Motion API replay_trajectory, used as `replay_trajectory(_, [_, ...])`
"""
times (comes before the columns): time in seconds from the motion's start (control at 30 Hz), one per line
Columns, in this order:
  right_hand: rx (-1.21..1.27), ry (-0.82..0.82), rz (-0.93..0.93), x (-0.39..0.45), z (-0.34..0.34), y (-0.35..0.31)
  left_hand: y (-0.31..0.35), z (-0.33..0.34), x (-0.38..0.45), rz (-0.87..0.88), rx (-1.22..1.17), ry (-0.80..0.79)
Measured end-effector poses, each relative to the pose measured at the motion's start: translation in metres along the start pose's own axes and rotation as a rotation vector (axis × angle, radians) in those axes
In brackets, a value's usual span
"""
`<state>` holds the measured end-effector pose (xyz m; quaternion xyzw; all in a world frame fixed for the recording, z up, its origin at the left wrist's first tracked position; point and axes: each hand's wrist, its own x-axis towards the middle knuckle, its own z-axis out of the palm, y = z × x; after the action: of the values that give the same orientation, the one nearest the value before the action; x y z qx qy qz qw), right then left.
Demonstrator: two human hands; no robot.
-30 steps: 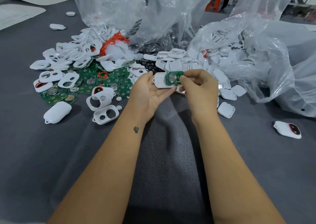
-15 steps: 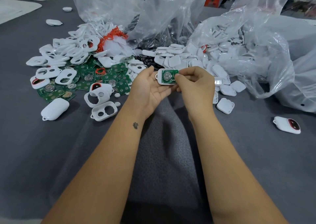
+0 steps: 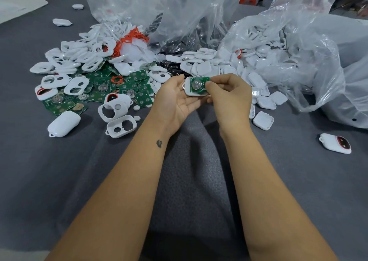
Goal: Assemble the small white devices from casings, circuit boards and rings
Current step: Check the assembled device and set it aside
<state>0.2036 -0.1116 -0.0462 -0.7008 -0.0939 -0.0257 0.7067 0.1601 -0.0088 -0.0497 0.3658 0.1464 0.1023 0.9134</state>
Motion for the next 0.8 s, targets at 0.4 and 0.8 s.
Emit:
replay_trajectory(0.4, [-0.365, -0.327, 0.229, 0.016, -0.028, 0.000, 0.000, 0.001, 0.000, 0.194, -0.052, 0.184])
replay_trajectory(0.8, [-0.636, -0.425, -0.027, 0.010, -0.016, 0.002, 0.000, -0.003, 0.002, 0.176, -0.033, 0.169])
